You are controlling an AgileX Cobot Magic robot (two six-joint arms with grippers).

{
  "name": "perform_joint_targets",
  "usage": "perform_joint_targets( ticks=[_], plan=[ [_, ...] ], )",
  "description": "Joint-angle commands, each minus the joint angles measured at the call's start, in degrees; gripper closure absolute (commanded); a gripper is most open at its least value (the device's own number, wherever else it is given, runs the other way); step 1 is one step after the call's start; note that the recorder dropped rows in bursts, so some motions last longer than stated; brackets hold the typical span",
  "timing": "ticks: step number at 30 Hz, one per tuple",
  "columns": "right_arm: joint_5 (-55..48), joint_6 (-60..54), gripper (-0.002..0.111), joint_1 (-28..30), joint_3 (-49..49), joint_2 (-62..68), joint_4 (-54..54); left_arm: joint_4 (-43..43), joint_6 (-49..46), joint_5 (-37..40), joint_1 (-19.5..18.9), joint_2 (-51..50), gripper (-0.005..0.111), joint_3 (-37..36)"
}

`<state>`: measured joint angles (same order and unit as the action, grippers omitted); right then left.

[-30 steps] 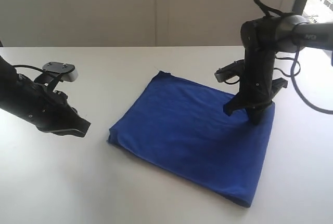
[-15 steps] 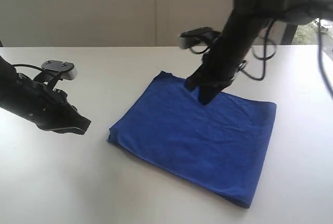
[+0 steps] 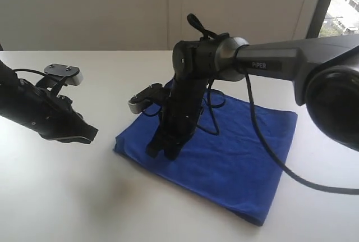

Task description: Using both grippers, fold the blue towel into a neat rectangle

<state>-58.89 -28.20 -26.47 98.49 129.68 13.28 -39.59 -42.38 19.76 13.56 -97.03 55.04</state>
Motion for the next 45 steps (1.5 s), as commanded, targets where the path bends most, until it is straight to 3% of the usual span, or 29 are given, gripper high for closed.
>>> perform_joint_targets(
  ticks=[1,13,19,23,29,36,45],
  plan=[
    [2.4,-0.1,0.108,-1.5,4.1,4.4,1.2,-1.2,0.0,-0.2,0.4,0.4,0.107,-0.5],
    [1.9,4.6,0.108,-0.8,25.4,12.1,0.6,-1.2,0.0,-0.4,0.4,0.4,0.107,-0.5],
    [-9.0,8.4,0.108,4.6,26.9,5.1,-16.2,-1.2,0.0,-0.4,0.4,0.4,0.107,-0.5],
    [-11.1,7.8,0.108,10.9,22.3,3.5,-15.2,-1.2,0.0,-0.8,0.4,0.4,0.107,-0.5],
    [-11.1,7.2,0.108,17.2,8.0,-1.5,-13.9,-1.2,0.0,-0.7,0.4,0.4,0.107,-0.5],
    [-7.6,5.9,0.108,18.0,-1.3,-2.3,-12.6,-1.2,0.0,-1.3,0.4,0.4,0.107,-0.5],
    [-10.7,4.7,0.108,17.5,-9.0,-2.6,-9.8,-1.2,0.0,-0.6,0.4,0.4,0.107,-0.5]
  ],
)
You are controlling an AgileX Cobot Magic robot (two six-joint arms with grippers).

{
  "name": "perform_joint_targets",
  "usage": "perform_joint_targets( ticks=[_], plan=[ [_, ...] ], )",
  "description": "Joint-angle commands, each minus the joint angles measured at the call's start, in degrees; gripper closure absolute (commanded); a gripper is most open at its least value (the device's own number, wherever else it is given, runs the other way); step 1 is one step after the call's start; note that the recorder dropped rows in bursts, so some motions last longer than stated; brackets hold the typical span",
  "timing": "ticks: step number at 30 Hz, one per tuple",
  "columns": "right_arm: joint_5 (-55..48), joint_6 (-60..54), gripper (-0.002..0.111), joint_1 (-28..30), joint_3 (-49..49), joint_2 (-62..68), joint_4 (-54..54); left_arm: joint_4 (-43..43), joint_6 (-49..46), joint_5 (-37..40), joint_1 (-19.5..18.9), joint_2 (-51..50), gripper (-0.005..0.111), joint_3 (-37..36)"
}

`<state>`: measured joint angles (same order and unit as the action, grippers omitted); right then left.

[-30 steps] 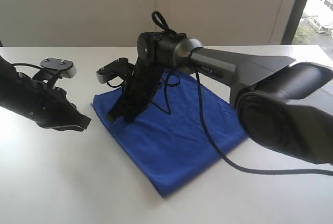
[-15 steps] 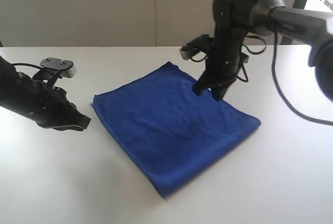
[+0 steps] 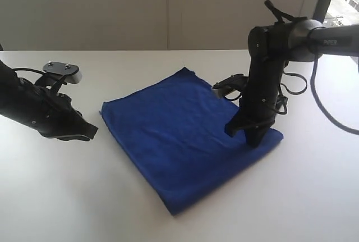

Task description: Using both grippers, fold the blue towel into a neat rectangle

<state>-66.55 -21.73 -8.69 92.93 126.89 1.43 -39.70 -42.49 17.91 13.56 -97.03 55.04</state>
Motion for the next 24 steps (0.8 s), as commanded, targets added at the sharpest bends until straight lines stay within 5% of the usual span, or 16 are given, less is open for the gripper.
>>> perform_joint_targets(
  ticks=[1,16,24],
  plan=[
    [-3.0,-2.3,0.108,-0.7,-4.6,-0.3,3.2,-1.1,0.1,1.4,0.4,0.4,0.107,-0.5],
    [-3.4,-2.1,0.108,-16.6,-13.7,-3.5,9.0,-1.1,0.1,2.1,0.4,0.4,0.107,-0.5],
    [-1.7,2.7,0.108,-18.1,-13.5,-8.6,0.7,-1.1,0.1,3.3,0.4,0.4,0.107,-0.5]
  ],
)
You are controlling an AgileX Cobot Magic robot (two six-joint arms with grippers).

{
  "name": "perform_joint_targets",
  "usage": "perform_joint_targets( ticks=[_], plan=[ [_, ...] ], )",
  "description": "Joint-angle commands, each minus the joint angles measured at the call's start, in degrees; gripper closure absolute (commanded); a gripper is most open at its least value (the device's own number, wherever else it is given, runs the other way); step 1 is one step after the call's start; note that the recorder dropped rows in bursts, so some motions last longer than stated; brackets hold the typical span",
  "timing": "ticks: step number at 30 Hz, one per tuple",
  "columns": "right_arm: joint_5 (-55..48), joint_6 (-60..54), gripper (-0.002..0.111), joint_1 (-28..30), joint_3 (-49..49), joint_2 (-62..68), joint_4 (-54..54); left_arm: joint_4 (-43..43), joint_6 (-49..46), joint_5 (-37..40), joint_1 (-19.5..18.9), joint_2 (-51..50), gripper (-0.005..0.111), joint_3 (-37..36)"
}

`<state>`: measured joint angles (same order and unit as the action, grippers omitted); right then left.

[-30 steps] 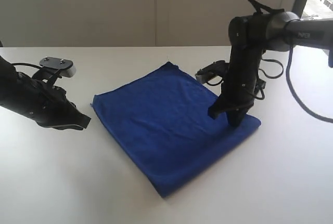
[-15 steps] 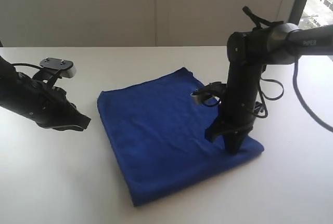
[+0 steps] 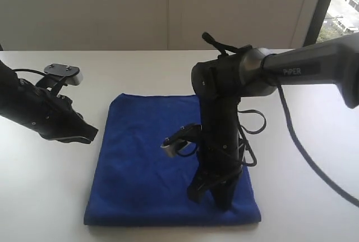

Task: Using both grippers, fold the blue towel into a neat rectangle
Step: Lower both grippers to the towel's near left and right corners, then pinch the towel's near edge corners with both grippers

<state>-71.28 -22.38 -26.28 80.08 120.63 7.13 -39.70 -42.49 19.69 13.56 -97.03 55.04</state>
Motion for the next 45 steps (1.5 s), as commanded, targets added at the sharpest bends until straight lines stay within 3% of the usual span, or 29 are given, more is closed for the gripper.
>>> perform_joint_targets(
  ticks=[1,3,6,10,14,18,24,27,32,35,36,39,41,45],
  plan=[
    [3.9,4.1,0.108,-0.5,-0.7,-3.4,-7.7,-1.1,0.1,1.6,0.4,0.4,0.107,-0.5],
    [5.2,4.4,0.108,-0.5,-0.7,-5.4,-11.2,-1.1,-3.1,3.3,0.4,0.4,0.107,-0.5],
    [8.0,0.8,0.108,-0.5,-0.7,-8.4,-14.9,-1.4,-16.1,8.8,0.5,0.4,0.107,-0.2],
    [8.4,-5.8,0.108,-0.5,-0.7,-12.1,-14.9,-2.5,-30.6,22.6,0.5,0.4,0.107,3.3],
    [5.1,-8.4,0.108,-0.5,-1.8,-17.5,-14.1,-4.1,-27.7,38.4,0.5,0.4,0.107,9.7],
    [5.3,-12.3,0.108,0.3,-4.8,-25.1,-8.6,5.4,-21.2,49.9,1.2,0.7,0.107,12.8],
    [7.6,-15.1,0.108,1.3,-14.4,-34.2,-5.1,12.2,-19.2,44.3,7.4,5.0,0.107,10.5],
    [8.7,-15.0,0.108,1.3,-19.3,-35.3,-5.0,20.7,-18.2,38.7,12.1,6.4,0.107,7.5],
    [13.5,-23.3,0.106,1.3,-26.6,-34.7,-5.1,23.3,-18.1,29.0,13.5,6.2,0.106,1.5],
    [17.9,-28.4,0.090,1.3,-28.8,-34.5,-3.9,19.3,-26.4,29.8,13.5,6.2,0.087,1.0],
    [18.4,-31.0,0.077,1.3,-29.0,-34.2,-3.9,16.2,-30.3,29.9,13.5,6.2,0.071,1.0],
    [19.6,-33.9,0.056,1.3,-30.0,-34.2,-3.9,14.9,-34.3,30.7,13.5,6.2,0.052,0.8],
    [21.6,-37.8,0.048,1.3,-31.7,-34.2,-4.2,15.7,-34.4,29.7,13.5,6.2,0.046,-0.9],
    [28.0,-40.4,0.048,1.3,-34.0,-34.2,-3.9,15.9,-38.9,21.4,13.5,6.2,0.046,-7.2]
  ],
)
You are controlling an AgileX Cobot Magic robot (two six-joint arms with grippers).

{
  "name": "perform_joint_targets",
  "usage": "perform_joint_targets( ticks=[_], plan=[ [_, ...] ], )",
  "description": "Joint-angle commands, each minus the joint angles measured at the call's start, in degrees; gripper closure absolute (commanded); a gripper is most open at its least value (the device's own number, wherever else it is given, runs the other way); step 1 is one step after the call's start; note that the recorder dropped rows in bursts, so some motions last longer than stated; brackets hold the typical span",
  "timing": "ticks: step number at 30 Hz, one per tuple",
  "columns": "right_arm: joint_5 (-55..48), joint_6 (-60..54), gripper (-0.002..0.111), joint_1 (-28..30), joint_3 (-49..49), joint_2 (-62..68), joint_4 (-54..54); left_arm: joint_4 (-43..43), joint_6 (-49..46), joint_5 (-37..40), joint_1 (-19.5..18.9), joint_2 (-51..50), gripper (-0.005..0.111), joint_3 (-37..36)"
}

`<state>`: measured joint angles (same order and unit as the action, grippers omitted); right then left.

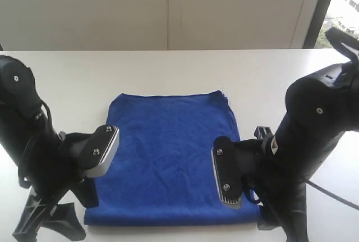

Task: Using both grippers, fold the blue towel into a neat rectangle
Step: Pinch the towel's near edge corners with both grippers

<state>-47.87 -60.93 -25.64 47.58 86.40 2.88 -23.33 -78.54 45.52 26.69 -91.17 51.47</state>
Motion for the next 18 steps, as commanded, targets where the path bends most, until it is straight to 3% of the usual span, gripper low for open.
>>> perform_joint_targets(
  ticks=[1,5,18],
  plan=[
    [6.9,-1.9,0.048,0.7,-2.4,0.0,0.3,-0.8,-2.9,-7.0,0.4,0.4,0.046,-4.3],
    [14.3,-2.1,0.048,0.7,-5.8,2.0,0.2,-2.8,-3.2,-11.5,0.4,0.2,0.046,-4.8],
    [17.5,-2.1,0.048,0.7,-7.1,5.8,0.2,-3.7,-5.8,-13.3,0.4,-3.4,0.050,-4.8]
  ],
)
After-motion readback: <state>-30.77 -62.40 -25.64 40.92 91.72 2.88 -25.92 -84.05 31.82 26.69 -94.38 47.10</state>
